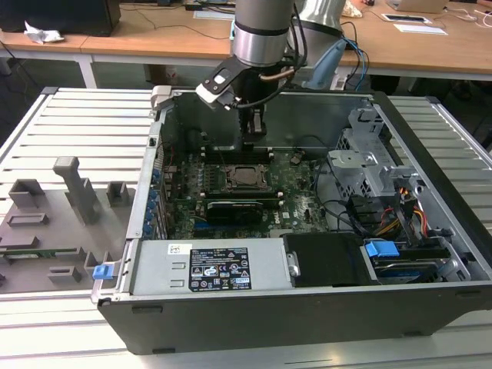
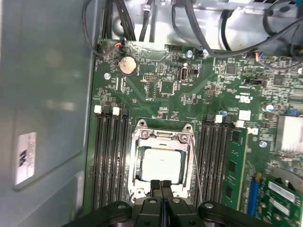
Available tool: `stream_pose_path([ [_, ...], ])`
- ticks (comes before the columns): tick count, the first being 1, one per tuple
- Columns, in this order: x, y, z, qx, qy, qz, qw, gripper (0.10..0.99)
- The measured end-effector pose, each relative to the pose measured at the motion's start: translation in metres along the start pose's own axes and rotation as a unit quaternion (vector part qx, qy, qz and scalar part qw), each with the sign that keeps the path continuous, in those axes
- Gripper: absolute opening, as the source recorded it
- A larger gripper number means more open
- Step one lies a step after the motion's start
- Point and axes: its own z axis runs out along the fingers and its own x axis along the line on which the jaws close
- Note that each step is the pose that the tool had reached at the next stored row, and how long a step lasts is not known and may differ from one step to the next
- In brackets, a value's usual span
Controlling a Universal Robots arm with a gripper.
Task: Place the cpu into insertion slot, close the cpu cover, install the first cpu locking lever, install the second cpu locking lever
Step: 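Install the first cpu locking lever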
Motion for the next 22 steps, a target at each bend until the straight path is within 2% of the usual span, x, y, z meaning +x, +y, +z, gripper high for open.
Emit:
stream_pose_path([
  [1, 0.0, -0.0001, -0.003, -0.0005, -0.001, 0.0, 1.0, 0.106],
  [3, 0.0, -0.0001, -0.0039, -0.0023, -0.0023, -0.007, 1.0, 0.106],
  [4, 0.0, -0.0001, -0.004, -0.0022, -0.0029, -0.03, 0.9995, 0.106],
  [8, 0.0, -0.0001, -0.0039, -0.0021, -0.0036, -0.071, 0.9975, 0.106],
  [11, 0.0, -0.0001, -0.0039, -0.002, -0.0041, -0.098, 0.9952, 0.106],
  [16, 0.0, -0.0001, -0.004, -0.002, -0.0047, -0.128, 0.9917, 0.106],
  [17, 0.0, -0.0001, -0.004, -0.0019, -0.0049, -0.14, 0.9901, 0.106],
  [19, 0.0, -0.0001, -0.004, -0.0019, -0.0051, -0.151, 0.9885, 0.106],
  [20, 0.0, -0.0001, -0.0039, -0.0019, -0.0053, -0.161, 0.9869, 0.106],
  [22, 0.0, -0.0001, -0.004, -0.0019, -0.0055, -0.171, 0.9852, 0.106],
])
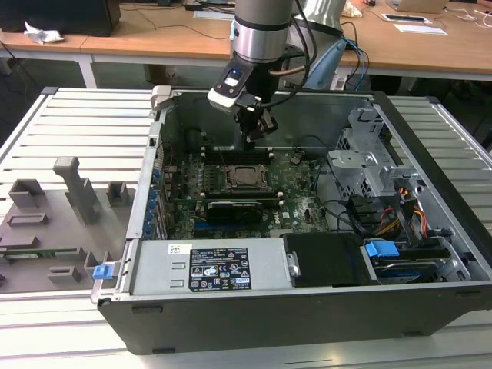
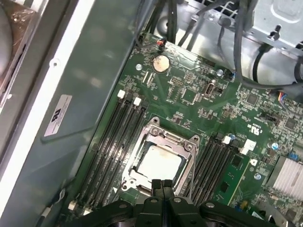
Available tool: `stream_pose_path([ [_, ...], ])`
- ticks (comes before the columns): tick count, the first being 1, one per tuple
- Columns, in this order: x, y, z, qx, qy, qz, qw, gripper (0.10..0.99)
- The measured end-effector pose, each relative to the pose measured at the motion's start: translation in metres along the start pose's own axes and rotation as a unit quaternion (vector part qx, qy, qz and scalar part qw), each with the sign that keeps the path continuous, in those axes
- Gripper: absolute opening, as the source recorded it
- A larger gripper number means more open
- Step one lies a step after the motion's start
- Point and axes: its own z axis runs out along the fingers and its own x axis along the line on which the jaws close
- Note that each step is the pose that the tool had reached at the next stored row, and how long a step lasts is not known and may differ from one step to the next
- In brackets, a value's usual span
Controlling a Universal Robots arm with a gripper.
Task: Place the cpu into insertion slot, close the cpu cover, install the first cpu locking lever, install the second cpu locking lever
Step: 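Install the first cpu locking lever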
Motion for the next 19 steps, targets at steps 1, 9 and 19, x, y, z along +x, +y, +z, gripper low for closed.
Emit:
stream_pose_path([
  [1, 0.0, 0.0, 0.0, 0.0, -0.0001, -0.009, 1.0, 0.106],
  [9, 0.0, 0.0, 0.0, 0.0, -0.0009, -0.044, 0.999, 0.106],
  [19, 0.0, 0.0, 0.0, 0.0001, -0.0019, -0.096, 0.9954, 0.106],
])
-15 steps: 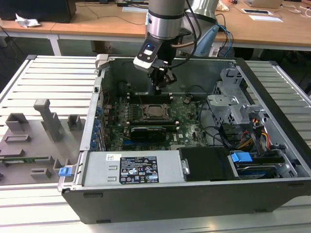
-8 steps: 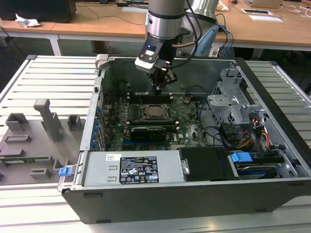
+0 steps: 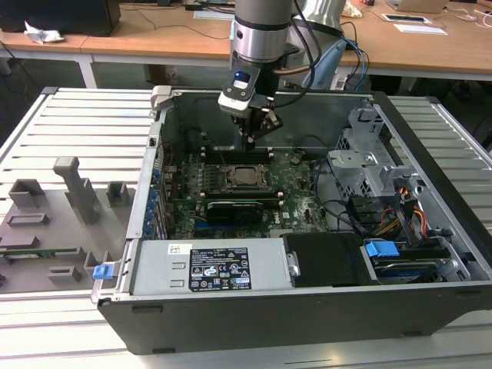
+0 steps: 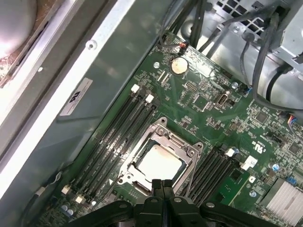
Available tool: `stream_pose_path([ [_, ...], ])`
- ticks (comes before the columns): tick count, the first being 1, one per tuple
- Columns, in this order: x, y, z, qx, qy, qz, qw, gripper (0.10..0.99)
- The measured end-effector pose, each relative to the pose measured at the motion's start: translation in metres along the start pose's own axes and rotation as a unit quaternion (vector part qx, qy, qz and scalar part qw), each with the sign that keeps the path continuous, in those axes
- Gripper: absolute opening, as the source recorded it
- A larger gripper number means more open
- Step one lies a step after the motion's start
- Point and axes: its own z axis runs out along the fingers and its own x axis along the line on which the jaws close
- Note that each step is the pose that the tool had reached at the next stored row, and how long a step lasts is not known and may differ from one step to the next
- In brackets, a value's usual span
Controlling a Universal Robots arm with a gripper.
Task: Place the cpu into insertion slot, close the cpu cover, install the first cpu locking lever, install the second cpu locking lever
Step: 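Install the first cpu locking lever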
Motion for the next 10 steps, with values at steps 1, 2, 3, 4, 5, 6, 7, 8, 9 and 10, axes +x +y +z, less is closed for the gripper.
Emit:
stream_pose_path([
  [1, 0.0, 0.0, 0.0, 0.0, -0.0001, -0.005, 1.0, 0.106],
  [2, 0.0, 0.0, 0.0, 0.0, -0.0002, -0.01, 0.9999, 0.106],
  [3, 0.0, 0.0, 0.0, 0.0, -0.0003, -0.017, 0.9998, 0.106],
  [4, 0.0, 0.0, 0.0, 0.0, -0.0004, -0.022, 0.9998, 0.106],
  [5, 0.0, 0.0, 0.0, 0.0, -0.0005, -0.029, 0.9996, 0.106],
  [6, 0.0, 0.0, 0.0, 0.0, -0.0006, -0.034, 0.9994, 0.106],
  [7, 0.0, 0.0, 0.0, 0.0, -0.0007, -0.043, 0.9991, 0.106],
  [8, 0.0, 0.0, 0.0, -0.0001, -0.0009, -0.053, 0.9986, 0.106],
  [9, 0.0, 0.0, 0.0, -0.0001, -0.0009, -0.057, 0.9984, 0.106],
  [10, 0.0, 0.0, 0.0, -0.0001, -0.001, -0.062, 0.9981, 0.106],
])
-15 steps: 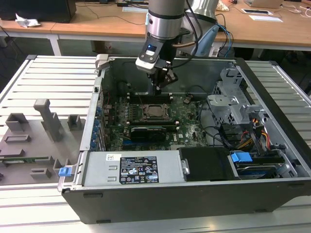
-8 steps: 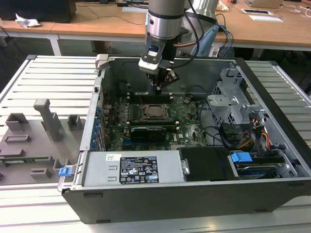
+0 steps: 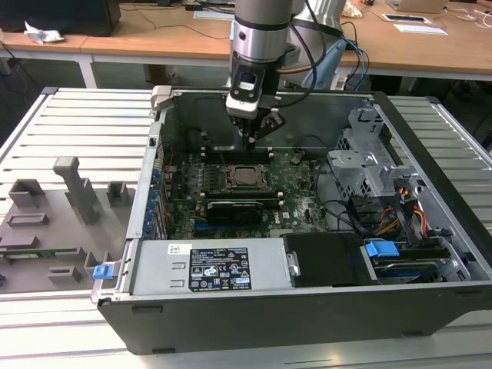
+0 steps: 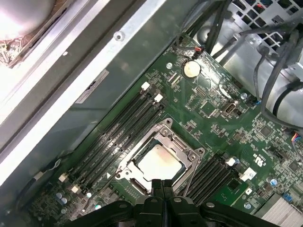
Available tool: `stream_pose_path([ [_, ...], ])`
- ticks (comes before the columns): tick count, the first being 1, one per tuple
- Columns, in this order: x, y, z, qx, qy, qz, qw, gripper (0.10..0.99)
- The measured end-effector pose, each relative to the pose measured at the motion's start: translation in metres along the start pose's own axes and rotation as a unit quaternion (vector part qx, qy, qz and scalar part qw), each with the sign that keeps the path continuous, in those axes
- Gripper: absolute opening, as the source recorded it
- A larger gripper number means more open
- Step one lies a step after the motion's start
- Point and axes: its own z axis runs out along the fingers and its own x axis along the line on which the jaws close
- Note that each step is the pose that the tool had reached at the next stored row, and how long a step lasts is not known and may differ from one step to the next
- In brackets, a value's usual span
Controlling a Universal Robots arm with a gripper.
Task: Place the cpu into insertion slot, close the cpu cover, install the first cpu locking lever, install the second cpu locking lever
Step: 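Install the first cpu locking lever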
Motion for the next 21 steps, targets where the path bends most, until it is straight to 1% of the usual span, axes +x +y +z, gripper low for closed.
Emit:
stream_pose_path([
  [2, 0.0, 0.0, 0.0, 0.0, -0.0003, -0.013, 0.9999, 0.106],
  [6, 0.0, 0.0, 0.0, -0.0001, -0.0005, -0.027, 0.9996, 0.106],
  [9, 0.0, 0.0, 0.0, -0.0001, -0.0009, -0.05, 0.9987, 0.106],
  [11, 0.0, 0.0, 0.0, -0.0001, -0.001, -0.059, 0.9982, 0.106],
  [15, 0.0, 0.0, 0.0, -0.0001, -0.0015, -0.086, 0.9963, 0.106],
  [16, 0.0, 0.0, 0.0, -0.0001, -0.0016, -0.095, 0.9955, 0.106],
  [18, 0.0, 0.0, 0.0, -0.0001, -0.002, -0.117, 0.9931, 0.106],
  [19, 0.0, 0.0, 0.0001, -0.0002, -0.0024, -0.138, 0.9904, 0.106],
  [20, 0.0, 0.0, 0.0001, -0.0002, -0.0028, -0.162, 0.9868, 0.106],
  [21, 0.0, 0.0, 0.0001, -0.0002, -0.0029, -0.171, 0.9853, 0.106],
])
